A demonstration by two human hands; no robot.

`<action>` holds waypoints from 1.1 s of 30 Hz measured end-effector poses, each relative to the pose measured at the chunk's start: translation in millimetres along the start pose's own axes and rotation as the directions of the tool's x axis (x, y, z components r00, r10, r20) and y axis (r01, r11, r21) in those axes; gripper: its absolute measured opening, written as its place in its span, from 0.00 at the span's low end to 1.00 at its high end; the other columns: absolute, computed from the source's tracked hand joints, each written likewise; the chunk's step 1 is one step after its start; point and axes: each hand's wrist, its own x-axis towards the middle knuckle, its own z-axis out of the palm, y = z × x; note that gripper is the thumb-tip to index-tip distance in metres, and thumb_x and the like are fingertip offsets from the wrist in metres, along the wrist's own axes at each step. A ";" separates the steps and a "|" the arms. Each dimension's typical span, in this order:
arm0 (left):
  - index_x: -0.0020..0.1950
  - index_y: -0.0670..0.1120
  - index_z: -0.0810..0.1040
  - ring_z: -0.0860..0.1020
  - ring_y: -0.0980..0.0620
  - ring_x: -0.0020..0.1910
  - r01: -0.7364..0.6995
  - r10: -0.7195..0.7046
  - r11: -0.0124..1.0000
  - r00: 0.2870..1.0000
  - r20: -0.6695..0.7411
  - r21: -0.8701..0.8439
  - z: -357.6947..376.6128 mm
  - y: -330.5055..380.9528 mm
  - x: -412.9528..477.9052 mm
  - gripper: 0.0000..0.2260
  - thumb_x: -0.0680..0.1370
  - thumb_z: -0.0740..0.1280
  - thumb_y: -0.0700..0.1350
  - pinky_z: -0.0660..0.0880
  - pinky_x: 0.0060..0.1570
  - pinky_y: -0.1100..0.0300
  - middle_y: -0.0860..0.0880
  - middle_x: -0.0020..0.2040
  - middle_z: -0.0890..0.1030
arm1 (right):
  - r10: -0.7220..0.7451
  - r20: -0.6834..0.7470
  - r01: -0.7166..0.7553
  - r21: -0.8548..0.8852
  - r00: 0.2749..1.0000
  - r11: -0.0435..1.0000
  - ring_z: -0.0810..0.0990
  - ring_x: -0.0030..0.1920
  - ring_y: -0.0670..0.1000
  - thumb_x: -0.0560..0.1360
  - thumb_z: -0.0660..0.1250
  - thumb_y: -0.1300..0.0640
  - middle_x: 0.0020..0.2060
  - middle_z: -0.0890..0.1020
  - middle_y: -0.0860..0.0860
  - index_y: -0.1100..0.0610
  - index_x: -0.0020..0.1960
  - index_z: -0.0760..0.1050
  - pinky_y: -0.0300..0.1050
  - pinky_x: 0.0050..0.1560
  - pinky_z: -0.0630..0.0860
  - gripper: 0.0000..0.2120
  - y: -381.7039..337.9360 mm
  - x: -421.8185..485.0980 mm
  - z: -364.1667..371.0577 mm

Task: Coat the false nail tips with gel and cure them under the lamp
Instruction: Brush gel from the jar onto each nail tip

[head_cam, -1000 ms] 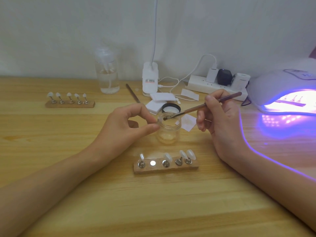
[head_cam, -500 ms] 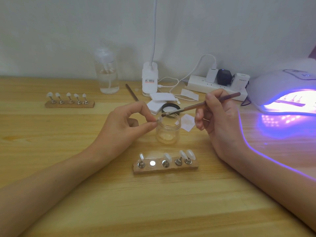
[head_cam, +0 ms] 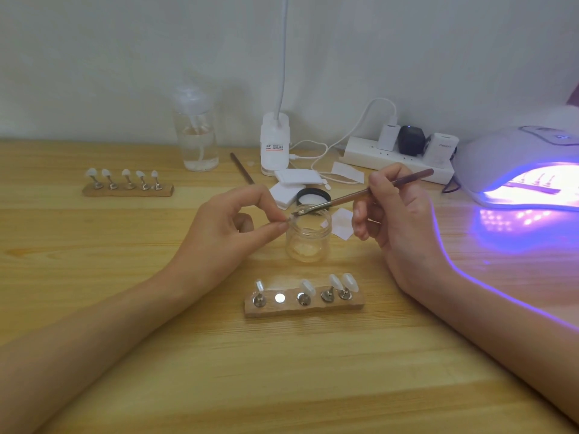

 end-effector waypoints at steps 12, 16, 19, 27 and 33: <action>0.40 0.50 0.79 0.64 0.54 0.25 0.008 -0.008 1.000 1.000 0.000 -0.011 0.4 0.3 -1.2 0.05 0.72 0.74 0.48 0.64 0.28 0.68 0.39 0.39 0.79 | 0.008 -0.027 -0.008 0.002 1.000 1.000 0.75 0.25 0.50 0.83 0.60 0.57 0.27 0.77 0.52 0.54 0.44 0.66 0.39 0.26 0.72 0.09 1.0 0.7 -1.4; 0.40 0.50 0.79 0.65 0.54 0.25 0.010 -0.010 1.000 1.000 0.002 -0.005 0.0 0.4 -1.1 0.06 0.74 0.75 0.43 0.64 0.28 0.67 0.40 0.41 0.79 | -0.016 0.019 0.015 0.055 1.000 0.998 0.75 0.25 0.50 0.82 0.60 0.55 0.27 0.77 0.52 0.54 0.44 0.67 0.39 0.27 0.72 0.08 -1.1 0.5 -0.2; 0.41 0.48 0.79 0.64 0.53 0.25 0.027 -0.027 1.000 1.000 0.001 -0.013 0.6 1.3 -0.8 0.06 0.74 0.75 0.41 0.63 0.28 0.65 0.38 0.42 0.79 | -0.009 0.013 0.009 0.012 1.000 1.000 0.75 0.25 0.50 0.82 0.60 0.56 0.27 0.77 0.52 0.54 0.44 0.67 0.39 0.26 0.72 0.08 -0.7 0.1 1.3; 0.41 0.47 0.79 0.64 0.54 0.25 0.039 -0.039 0.999 0.999 -0.001 -0.024 -0.1 3.1 -1.6 0.06 0.74 0.75 0.41 0.63 0.28 0.65 0.43 0.40 0.80 | -0.029 0.023 0.028 0.043 0.999 0.999 0.75 0.25 0.50 0.82 0.60 0.56 0.27 0.77 0.52 0.54 0.44 0.67 0.39 0.26 0.72 0.08 -1.4 -0.2 1.8; 0.40 0.48 0.79 0.65 0.54 0.25 0.053 -0.053 0.998 0.999 -0.002 -0.034 0.4 4.5 -2.5 0.06 0.73 0.75 0.41 0.64 0.28 0.68 0.53 0.43 0.82 | -0.026 -0.045 0.025 -0.001 0.999 1.000 0.73 0.24 0.50 0.83 0.59 0.57 0.26 0.76 0.51 0.54 0.44 0.66 0.39 0.26 0.71 0.09 -1.6 -0.5 0.0</action>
